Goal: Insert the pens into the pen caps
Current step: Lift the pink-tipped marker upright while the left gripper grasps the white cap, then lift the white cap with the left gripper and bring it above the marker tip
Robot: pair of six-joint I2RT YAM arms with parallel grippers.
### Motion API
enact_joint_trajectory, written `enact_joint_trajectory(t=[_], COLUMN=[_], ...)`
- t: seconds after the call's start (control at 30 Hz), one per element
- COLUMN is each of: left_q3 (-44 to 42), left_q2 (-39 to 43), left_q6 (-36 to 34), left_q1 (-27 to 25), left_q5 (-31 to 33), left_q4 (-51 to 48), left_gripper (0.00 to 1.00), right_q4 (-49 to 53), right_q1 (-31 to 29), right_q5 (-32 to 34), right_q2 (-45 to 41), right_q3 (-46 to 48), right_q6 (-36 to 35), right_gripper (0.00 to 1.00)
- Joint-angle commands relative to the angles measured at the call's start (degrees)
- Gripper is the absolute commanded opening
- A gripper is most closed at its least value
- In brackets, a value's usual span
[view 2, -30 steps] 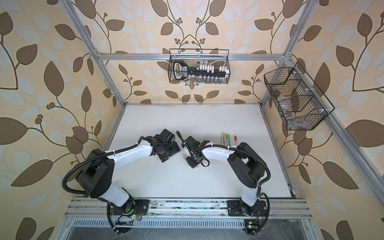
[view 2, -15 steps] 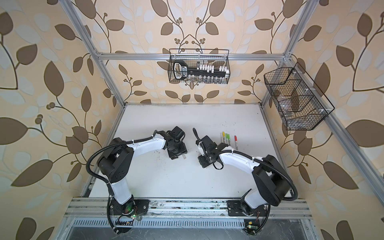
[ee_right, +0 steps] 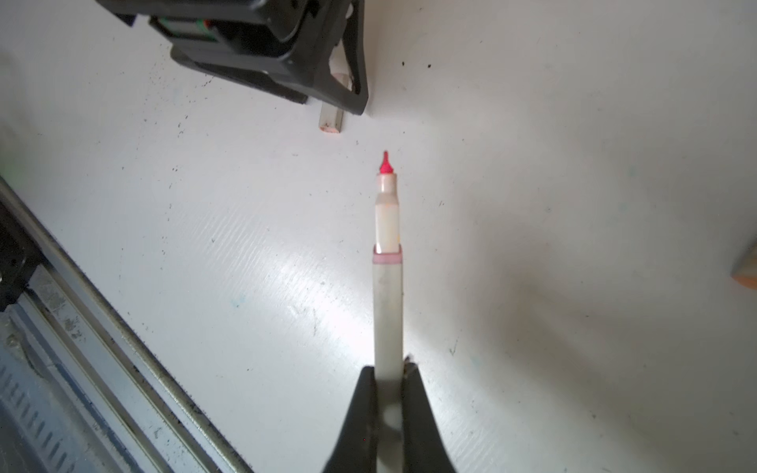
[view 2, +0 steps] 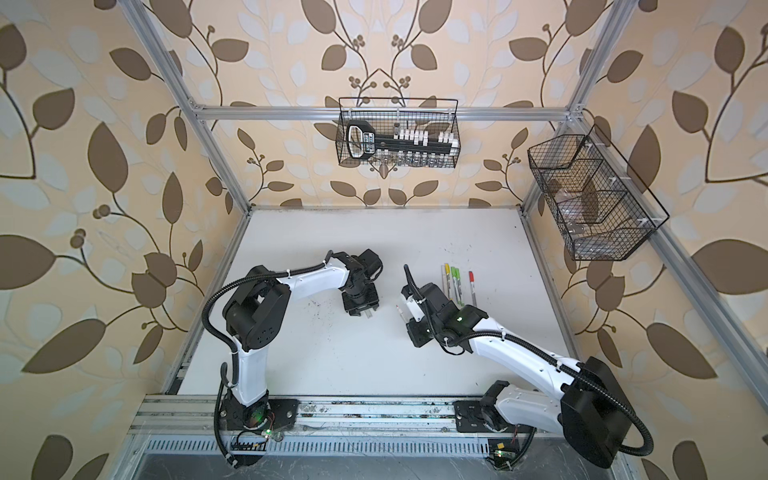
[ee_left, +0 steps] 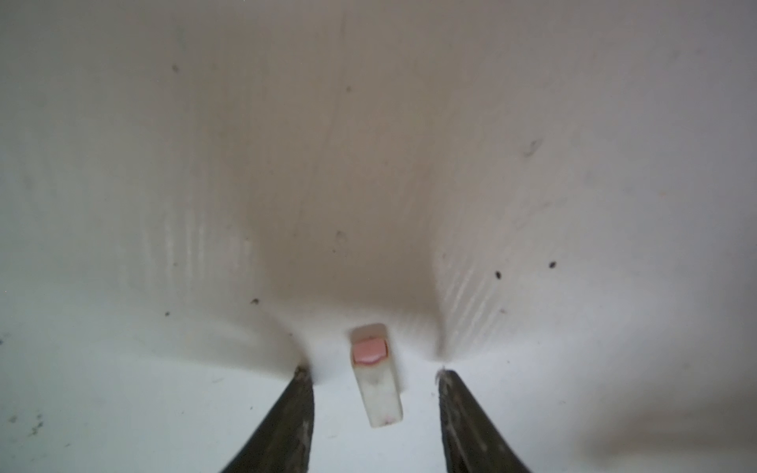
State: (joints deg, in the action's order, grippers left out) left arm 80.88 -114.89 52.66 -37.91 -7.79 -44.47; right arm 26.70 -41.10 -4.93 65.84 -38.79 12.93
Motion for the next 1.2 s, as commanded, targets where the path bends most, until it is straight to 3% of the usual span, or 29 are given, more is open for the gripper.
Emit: enact_joint_trajectory(t=[0.0, 0.17, 0.6, 0.73, 0.97, 1.17], left_q3=[1.2, 1.2, -3.0, -8.8, -22.6, -27.1], left_q2=[-1.2, -2.0, -0.6, 4.9, 21.7, 30.7], left_q6=[-0.5, -0.2, -0.5, -3.5, -8.9, -13.5], left_q1=[-0.3, -0.3, -0.2, -0.2, -0.1, 2.1], left_q5=[2.5, 2.5, 1.8, 0.7, 0.2, -0.5], left_q4=[-4.2, -3.5, 3.0, 12.3, 29.9, 31.9], left_gripper=[0.46, 0.42, 0.17, 0.14, 0.12, 0.09], right_q4=[-1.4, -2.6, -8.9, -15.2, -21.6, -25.2], right_q1=[-0.9, -2.0, -4.2, -3.9, -3.9, -2.8], right_q5=[-1.6, -2.4, -6.2, -10.0, -11.9, -12.4], right_q2=[-1.5, -1.9, 0.7, 2.4, 5.5, 7.1], right_q3=[1.7, 2.6, 4.7, 7.2, 7.9, 7.8], right_q6=[0.7, 1.0, 3.9, 6.6, 10.4, 11.9], right_gripper=[0.04, 0.04, 0.04, 0.04, 0.03, 0.03])
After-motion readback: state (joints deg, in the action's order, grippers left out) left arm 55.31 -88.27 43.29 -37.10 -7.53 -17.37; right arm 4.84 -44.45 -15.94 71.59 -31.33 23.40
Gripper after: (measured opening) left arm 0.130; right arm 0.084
